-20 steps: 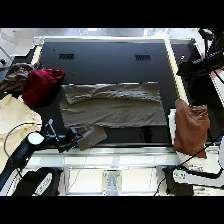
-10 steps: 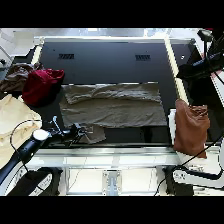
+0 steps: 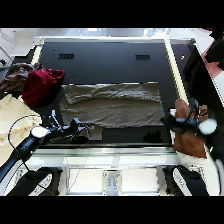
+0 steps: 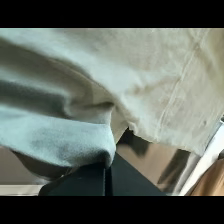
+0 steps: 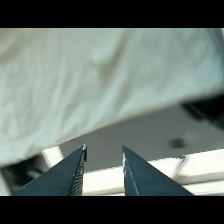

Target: Fold the shirts.

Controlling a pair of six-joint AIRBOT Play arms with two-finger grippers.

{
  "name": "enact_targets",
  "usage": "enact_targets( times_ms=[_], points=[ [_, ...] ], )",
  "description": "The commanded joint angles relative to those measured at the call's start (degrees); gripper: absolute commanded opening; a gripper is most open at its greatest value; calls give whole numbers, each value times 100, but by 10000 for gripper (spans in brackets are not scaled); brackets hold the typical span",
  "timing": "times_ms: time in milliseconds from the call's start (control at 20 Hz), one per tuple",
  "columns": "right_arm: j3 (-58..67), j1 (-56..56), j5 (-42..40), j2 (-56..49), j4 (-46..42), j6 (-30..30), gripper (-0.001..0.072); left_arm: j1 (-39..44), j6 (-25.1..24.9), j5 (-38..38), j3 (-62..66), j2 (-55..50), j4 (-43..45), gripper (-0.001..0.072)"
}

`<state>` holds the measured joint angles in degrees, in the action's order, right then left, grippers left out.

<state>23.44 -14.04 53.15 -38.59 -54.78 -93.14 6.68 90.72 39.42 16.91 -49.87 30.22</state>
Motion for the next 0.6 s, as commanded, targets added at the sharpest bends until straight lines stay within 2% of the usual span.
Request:
enact_targets(
  times_ms=[0, 200, 400, 550],
  points=[
    [-1690, -92, -1143, 984, 1405, -411, 266, 2, -35, -15, 13, -4, -31, 12],
    [-1685, -96, -1582, 549, 1333, -409, 265, 2, -33, -13, 13, -4, -31, 12],
    [-1126, -96, -1537, -352, 376, -407, 265, 2, -33, -15, 13, -4, -31, 13],
    [-570, -96, -1530, -1091, 289, -343, 266, 2, -33, -17, 13, -4, -31, 13]
  ],
)
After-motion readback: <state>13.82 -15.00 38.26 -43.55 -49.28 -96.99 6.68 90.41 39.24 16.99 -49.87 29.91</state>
